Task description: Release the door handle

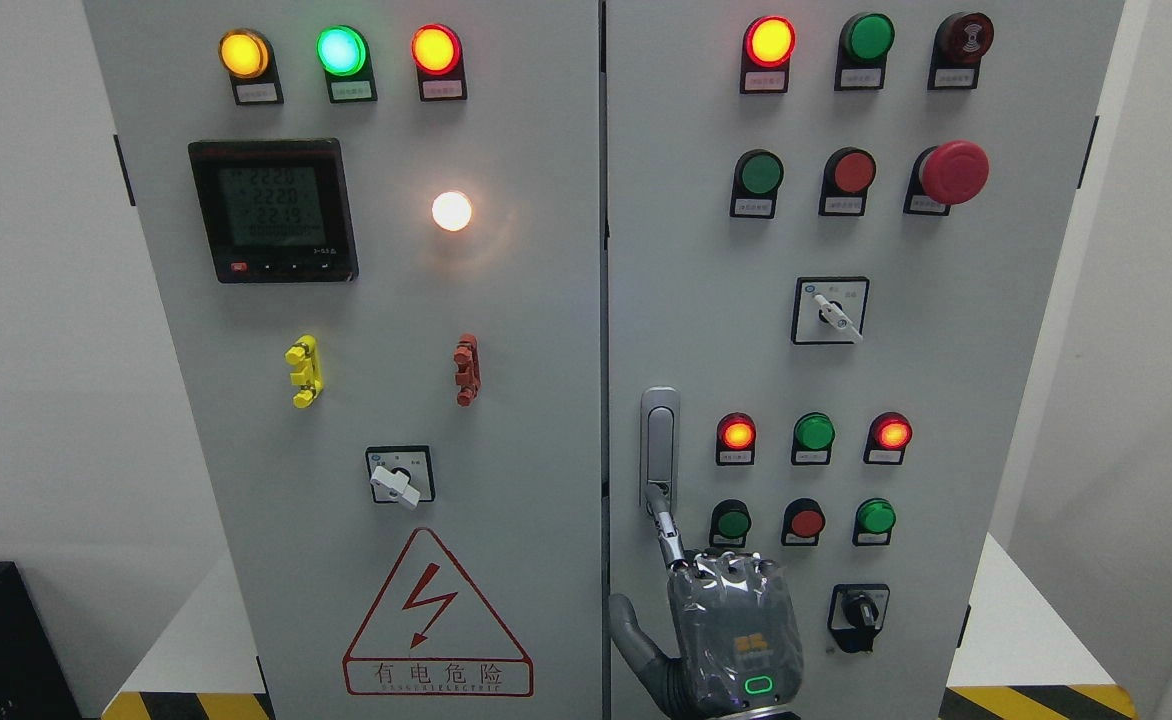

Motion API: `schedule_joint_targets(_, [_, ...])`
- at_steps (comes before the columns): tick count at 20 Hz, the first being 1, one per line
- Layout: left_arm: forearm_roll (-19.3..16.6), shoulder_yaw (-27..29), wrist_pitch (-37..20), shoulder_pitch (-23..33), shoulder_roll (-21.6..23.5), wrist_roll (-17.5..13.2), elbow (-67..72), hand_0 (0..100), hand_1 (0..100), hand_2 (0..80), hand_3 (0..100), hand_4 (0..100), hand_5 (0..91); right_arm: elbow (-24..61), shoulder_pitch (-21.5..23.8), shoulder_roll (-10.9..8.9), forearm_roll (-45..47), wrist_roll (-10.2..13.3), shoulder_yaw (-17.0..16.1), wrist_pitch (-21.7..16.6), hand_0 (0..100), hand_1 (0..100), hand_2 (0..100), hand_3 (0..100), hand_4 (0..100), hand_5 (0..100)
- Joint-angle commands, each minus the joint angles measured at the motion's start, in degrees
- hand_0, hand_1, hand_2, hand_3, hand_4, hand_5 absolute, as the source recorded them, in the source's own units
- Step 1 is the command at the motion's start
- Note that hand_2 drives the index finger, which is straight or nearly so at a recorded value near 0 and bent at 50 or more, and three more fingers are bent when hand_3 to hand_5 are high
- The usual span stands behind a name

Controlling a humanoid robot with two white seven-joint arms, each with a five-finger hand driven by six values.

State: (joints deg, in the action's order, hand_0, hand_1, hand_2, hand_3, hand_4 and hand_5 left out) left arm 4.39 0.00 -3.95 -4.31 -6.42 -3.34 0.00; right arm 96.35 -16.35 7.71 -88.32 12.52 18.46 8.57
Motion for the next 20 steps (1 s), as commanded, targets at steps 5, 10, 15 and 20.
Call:
schedule_joint_targets(5, [0.0,-1.2,0.0,0.0,0.0,0.0,-1.1,0,0,2.2,10,1,0.0,-0.7,-0.2,0.02,0.1,-0.1,-1.1,0.0,41,31,0,100,100,98])
schedule_joint_targets(10, [0.0,-1.2,0.0,0.0,0.0,0.0,-1.1,0,0,2.1,10,1,0.0,-0.8,-0.2,-0.06,0.2,-0.1,-1.1,0.0,41,31,0,100,100,98])
schedule_joint_targets(15, [0.0,-1.2,0.0,0.0,0.0,0.0,-1.1,0,0,2.1,10,1,0.0,-0.8,-0.2,0.02,0.4,-0.1,-1.1,0.0,41,31,0,100,100,98])
schedule_joint_targets(20, [0.0,-1.2,0.0,0.0,0.0,0.0,-1.1,0,0,2.2,10,1,0.0,-1.3,0.2,0.02,0.4,-0.1,-0.8,0.0,41,31,0,100,100,98])
